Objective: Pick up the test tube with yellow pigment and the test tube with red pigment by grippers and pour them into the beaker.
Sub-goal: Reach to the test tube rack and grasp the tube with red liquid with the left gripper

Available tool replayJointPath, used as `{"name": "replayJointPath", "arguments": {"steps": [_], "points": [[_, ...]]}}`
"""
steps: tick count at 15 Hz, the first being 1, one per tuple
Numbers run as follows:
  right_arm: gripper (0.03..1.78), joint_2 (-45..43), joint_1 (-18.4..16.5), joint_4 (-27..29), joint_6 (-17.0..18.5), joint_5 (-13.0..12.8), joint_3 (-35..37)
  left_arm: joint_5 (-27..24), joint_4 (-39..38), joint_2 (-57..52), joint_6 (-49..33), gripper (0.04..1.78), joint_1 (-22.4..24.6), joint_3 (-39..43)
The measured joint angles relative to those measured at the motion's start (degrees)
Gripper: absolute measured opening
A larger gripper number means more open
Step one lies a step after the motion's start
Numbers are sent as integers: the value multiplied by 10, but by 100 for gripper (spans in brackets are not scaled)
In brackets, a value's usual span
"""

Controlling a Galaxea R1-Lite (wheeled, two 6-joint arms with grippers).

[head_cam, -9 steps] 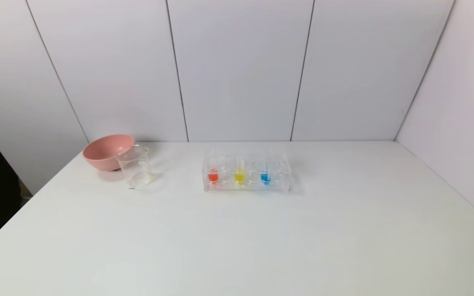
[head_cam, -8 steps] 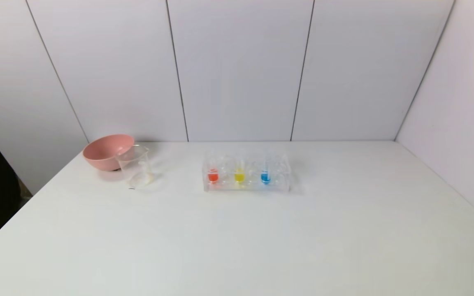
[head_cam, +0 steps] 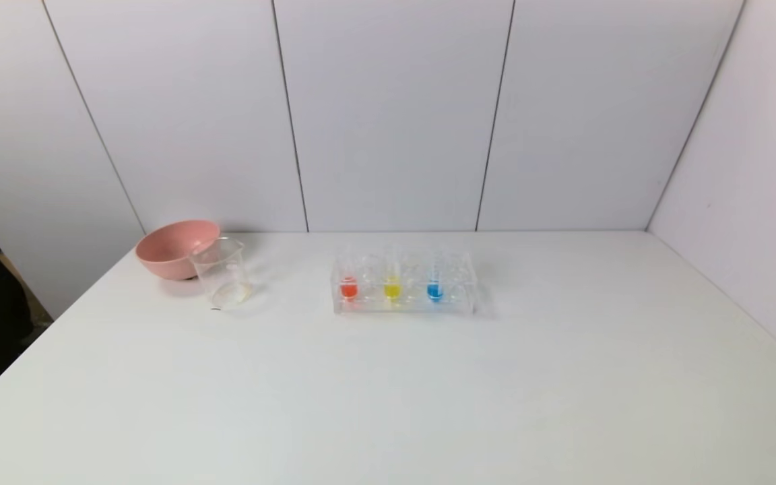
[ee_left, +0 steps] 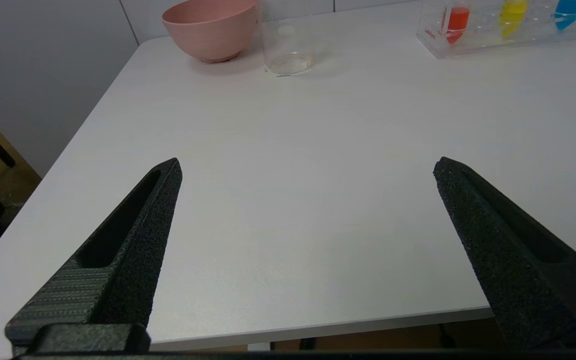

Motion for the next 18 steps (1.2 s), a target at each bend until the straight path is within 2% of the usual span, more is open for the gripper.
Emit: {"name": "replayJointPath", "arguments": {"steps": [13, 18], "points": [[11, 0, 0, 0, 0, 0, 0, 1, -1, 0, -2, 176, 0, 0], [11, 0, 0, 0, 0, 0, 0, 12, -3, 0, -48, 176, 0, -25]]}}
